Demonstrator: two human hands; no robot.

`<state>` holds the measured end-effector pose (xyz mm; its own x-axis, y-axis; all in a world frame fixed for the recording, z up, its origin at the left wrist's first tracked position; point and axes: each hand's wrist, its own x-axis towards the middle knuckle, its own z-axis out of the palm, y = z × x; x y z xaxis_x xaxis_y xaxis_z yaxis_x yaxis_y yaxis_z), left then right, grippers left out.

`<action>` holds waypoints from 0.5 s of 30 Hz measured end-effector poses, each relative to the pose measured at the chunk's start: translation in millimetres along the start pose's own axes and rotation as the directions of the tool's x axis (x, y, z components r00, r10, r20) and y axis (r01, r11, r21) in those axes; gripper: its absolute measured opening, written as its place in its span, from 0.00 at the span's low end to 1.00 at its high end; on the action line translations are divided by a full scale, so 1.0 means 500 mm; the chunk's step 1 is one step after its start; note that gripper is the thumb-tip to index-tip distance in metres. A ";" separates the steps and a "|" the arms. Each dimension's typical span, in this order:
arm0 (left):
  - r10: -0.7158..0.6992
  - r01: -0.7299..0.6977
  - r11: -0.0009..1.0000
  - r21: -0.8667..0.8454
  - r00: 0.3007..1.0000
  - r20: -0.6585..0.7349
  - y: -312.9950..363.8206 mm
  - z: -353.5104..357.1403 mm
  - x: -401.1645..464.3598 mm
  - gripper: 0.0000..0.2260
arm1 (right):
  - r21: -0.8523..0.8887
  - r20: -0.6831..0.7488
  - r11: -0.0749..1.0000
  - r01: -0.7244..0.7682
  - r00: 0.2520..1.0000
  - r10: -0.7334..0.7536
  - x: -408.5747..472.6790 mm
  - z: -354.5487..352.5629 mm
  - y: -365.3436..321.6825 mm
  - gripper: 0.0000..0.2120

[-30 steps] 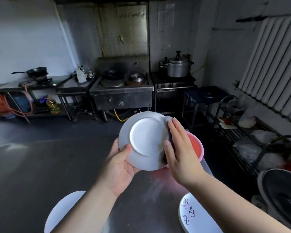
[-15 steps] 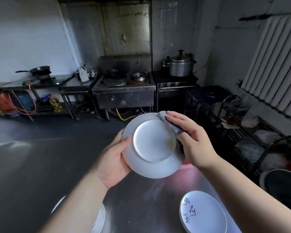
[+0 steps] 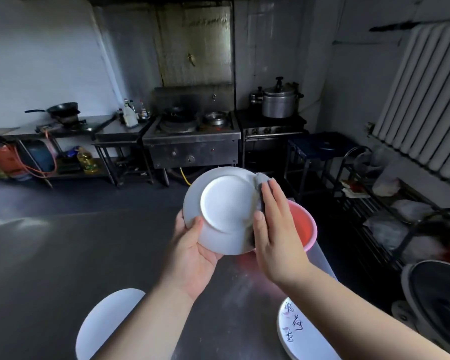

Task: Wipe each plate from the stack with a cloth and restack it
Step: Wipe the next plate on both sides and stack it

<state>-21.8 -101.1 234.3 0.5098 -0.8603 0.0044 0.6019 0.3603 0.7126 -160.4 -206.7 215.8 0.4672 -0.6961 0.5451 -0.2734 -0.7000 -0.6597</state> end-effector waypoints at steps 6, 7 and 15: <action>-0.054 0.040 0.996 0.084 0.985 0.166 -0.026 0.004 -0.003 0.27 | 0.155 -0.079 0.986 -0.055 0.995 0.068 -0.076 0.027 0.022 0.30; -0.097 0.081 0.991 0.102 0.980 0.171 -0.023 0.003 -0.003 0.29 | 0.189 -0.086 0.978 -0.087 0.991 0.104 -0.056 0.006 0.034 0.28; -0.143 0.137 0.985 0.103 0.989 0.044 -0.072 0.038 -0.017 0.21 | -0.039 0.052 0.999 -0.035 0.998 0.037 -0.055 -0.064 0.059 0.27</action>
<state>-59.6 -113.4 222.1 0.3911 -0.9179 -0.0664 0.5997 0.1995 0.7749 -208.2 -213.4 197.8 0.4994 -0.7127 0.4925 -0.3223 -0.6805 -0.6580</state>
